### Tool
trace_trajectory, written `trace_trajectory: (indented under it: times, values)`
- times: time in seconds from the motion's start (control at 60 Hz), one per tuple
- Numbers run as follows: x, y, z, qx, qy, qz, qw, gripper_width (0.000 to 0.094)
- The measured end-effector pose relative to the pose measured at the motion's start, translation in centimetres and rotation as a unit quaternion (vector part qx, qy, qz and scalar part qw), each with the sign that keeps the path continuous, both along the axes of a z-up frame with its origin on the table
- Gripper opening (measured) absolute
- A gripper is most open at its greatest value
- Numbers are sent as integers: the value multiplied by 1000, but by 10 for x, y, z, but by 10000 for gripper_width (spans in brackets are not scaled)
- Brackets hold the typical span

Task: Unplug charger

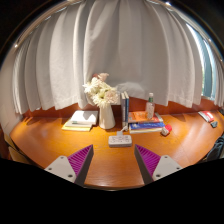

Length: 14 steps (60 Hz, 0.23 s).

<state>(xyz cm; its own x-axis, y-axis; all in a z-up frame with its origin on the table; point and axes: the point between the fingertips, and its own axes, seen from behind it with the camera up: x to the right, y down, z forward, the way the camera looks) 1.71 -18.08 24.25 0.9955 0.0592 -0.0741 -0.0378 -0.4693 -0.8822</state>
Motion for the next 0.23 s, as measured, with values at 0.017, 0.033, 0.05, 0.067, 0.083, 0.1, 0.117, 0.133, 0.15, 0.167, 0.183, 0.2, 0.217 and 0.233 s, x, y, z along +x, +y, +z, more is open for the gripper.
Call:
trace_trajectory:
  times: [0.017, 0.033, 0.05, 0.067, 0.083, 0.1, 0.117, 0.133, 0.15, 0.167, 0.183, 0.2, 0.217, 0.233]
  values:
    - [1, 0, -1, -1, 0, -1, 1000, 829]
    - [1, 0, -1, -2, 0, -1, 1000, 828]
    - [2, 1, -1, -2, 0, -1, 1000, 830]
    - [2, 1, -2, -2, 1, -1, 1000, 830]
    - [2, 2, -3, -1, 1, -1, 1000, 830]
    - [3, 2, -3, -2, 1, -1, 1000, 830]
    - [5, 3, -4, -2, 2, -2, 1000, 829]
    - [6, 3, -4, -3, 2, -3, 1000, 829]
    - [7, 4, -5, -4, 2, -3, 1000, 830]
    - [8, 5, -5, -4, 2, -4, 1000, 828]
    - [9, 5, -6, -5, 3, -4, 1000, 830]
    - [10, 6, -7, -6, 4, -4, 1000, 830]
    - [11, 7, -7, -7, 5, -4, 1000, 830]
    - [12, 8, -8, -8, 5, -5, 1000, 830]
